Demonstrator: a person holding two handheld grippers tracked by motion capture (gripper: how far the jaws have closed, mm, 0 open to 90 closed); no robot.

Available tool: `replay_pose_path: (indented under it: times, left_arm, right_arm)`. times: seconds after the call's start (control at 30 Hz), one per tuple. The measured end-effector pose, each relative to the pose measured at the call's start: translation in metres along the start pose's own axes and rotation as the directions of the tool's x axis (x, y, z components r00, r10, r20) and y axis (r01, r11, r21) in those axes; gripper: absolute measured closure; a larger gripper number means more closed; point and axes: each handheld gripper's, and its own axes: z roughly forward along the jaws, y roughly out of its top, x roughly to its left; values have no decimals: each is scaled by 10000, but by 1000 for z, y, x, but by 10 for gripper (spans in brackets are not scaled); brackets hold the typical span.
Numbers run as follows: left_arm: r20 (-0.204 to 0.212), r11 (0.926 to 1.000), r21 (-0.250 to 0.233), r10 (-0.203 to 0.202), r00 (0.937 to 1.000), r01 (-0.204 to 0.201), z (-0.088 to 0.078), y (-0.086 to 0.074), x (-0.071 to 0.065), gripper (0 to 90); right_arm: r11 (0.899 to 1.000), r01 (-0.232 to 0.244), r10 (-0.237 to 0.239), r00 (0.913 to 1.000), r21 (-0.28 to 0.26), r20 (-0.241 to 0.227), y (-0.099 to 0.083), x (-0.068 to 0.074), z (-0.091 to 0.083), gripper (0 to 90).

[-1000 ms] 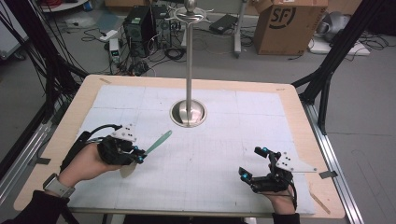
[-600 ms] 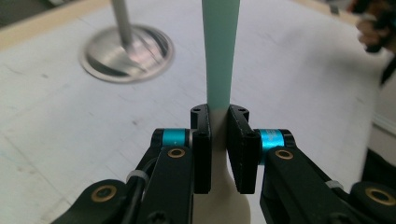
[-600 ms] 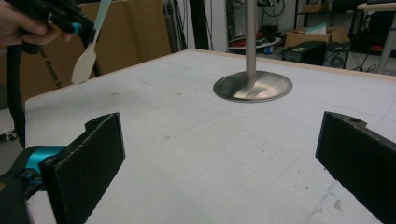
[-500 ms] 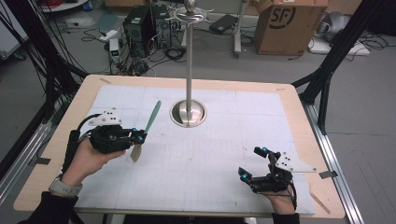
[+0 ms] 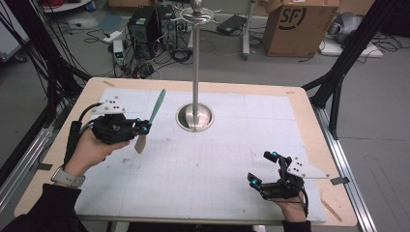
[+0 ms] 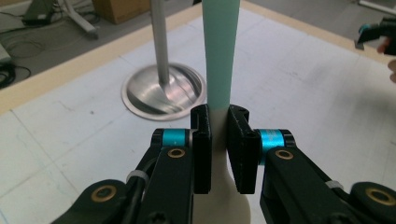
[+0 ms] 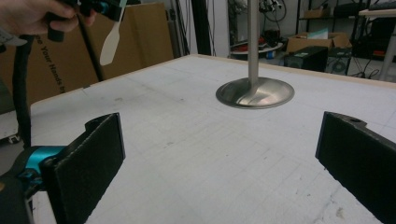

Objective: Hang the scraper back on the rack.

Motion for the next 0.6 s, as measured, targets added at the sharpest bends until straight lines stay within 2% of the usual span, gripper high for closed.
replay_pose_path:
  times: [0.13,0.23,0.27,0.43,0.5,0.57,0.6]
  left_arm:
    - [-172,9993,-356,-101,9998,95,-4,14,6,806]
    - [50,9948,-993,238,9997,-231,-5,22,11,806]
    - [55,9936,-1110,227,9997,-219,-4,24,12,806]
    - [-126,9943,-1042,193,9997,-205,2,33,23,806]
    - [-149,9935,-1133,123,9998,-139,3,37,26,806]
    - [-308,9897,-1425,88,9995,-131,3,42,29,806]
    - [-188,9880,-1547,-45,9998,15,3,44,31,806]
  right_arm:
    - [10000,65,-65,10000,47,-17,0,1,1,2]
    - [9999,35,-33,9999,123,-117,0,2,3,2]
    - [9998,63,-59,9998,182,-210,0,3,4,2]
    - [9999,65,-60,9996,151,-287,0,3,4,2]
    - [9999,49,-45,9995,118,-298,1,3,4,2]
    - [9999,58,-55,9996,101,-275,1,3,4,2]
    - [9999,32,-28,9995,122,-317,0,3,4,1]
